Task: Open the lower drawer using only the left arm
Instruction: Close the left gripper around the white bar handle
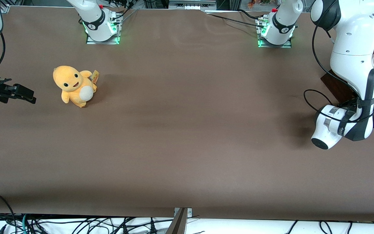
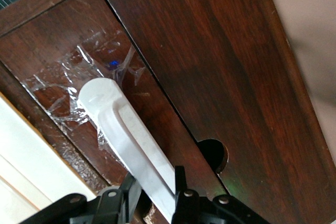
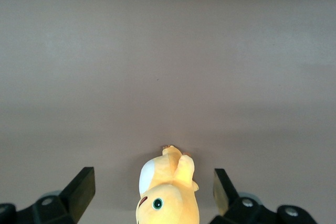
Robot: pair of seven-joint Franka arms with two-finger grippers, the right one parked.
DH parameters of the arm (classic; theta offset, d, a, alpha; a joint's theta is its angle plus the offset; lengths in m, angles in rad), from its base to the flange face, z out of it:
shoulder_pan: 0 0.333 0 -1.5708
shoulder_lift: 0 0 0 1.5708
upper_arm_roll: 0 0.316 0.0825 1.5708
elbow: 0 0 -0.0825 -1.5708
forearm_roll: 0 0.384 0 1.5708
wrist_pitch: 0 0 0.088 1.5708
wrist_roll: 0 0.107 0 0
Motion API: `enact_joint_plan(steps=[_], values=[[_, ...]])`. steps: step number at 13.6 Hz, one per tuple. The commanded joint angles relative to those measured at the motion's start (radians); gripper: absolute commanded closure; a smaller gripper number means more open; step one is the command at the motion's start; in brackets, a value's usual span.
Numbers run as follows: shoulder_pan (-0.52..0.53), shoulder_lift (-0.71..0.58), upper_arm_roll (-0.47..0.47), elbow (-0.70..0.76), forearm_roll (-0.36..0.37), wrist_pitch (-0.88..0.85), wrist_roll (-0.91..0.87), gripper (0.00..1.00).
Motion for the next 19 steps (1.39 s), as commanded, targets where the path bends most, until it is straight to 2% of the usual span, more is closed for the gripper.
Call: enact_joint_plan(steps=[1,9,19], values=[[-0.029,0.018,-0.006,0.015,0.003,-0.02,0.04,0.81],[-0.112,0.018,-0.009,0.021,-0.014,-0.034,0.038,0.8],[-0.14,0.021,-0.012,0.044,-0.021,-0.049,0.038,0.8]])
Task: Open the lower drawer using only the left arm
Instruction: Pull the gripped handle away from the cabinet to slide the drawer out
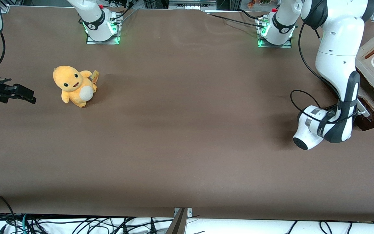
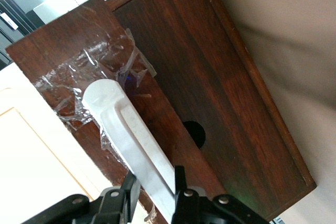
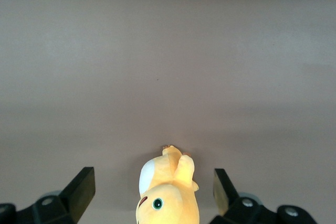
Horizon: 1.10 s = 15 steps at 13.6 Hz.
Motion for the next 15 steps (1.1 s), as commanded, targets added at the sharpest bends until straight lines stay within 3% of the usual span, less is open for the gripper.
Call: enact_joint_plan(steps=[1,15], values=[[-0.029,0.013,-0.003,0.038,-0.022,-0.032,0.045,0.8],[-0.054,0.019,-0.005,0.043,-0.042,-0.036,0.046,0.75]])
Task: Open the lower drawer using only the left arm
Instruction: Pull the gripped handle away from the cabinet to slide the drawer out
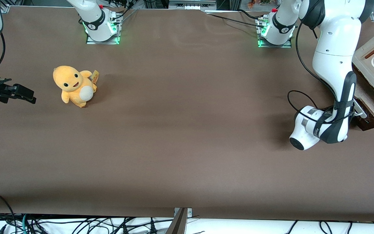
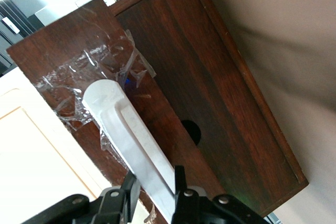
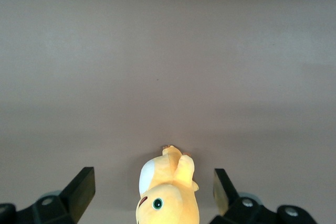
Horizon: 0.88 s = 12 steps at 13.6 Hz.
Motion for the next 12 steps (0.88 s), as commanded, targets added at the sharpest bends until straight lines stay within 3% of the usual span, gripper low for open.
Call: enact_joint_plan(steps=[1,2,4,7,12], values=[[-0.034,0.015,-0.005,0.034,-0.034,-0.036,0.046,0.53],[-0.034,0.015,-0.005,0.034,-0.035,-0.036,0.045,0.01],[-0.034,0.004,-0.006,0.079,-0.048,-0.04,0.043,0.0],[-0.033,-0.002,-0.008,0.222,-0.193,-0.072,0.052,0.0],[0.062,-0.053,-0.01,0.452,-0.651,-0.072,0.051,0.0]])
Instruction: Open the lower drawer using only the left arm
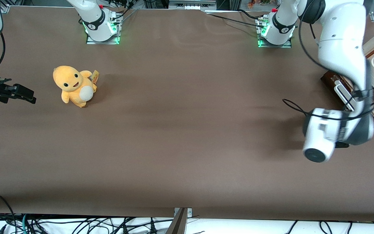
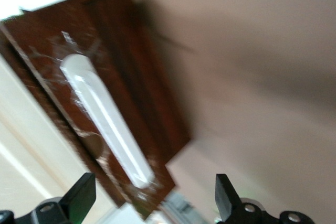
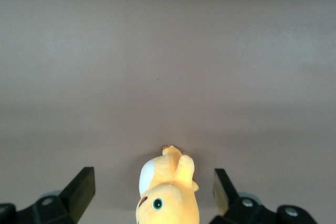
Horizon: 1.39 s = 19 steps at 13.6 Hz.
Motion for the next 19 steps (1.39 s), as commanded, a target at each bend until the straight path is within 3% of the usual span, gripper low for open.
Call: enact_joint_plan(steps=[1,3,6,7,9,14,19], values=[[0.077,-0.026,-0.006,0.125,-0.234,-0.017,0.03,0.0],[0.103,-0.071,-0.009,0.158,-0.379,0.004,0.031,0.0],[0.112,-0.149,-0.007,0.178,-0.471,0.087,0.033,0.0],[0.13,-0.175,-0.006,0.152,-0.481,0.128,0.051,0.0],[0.182,-0.331,-0.003,-0.059,-0.551,0.269,0.245,0.0],[0.19,-0.584,0.005,-0.24,-0.547,0.386,0.609,0.0],[0.117,-0.799,0.0,-0.373,-0.528,0.411,0.594,0.0]])
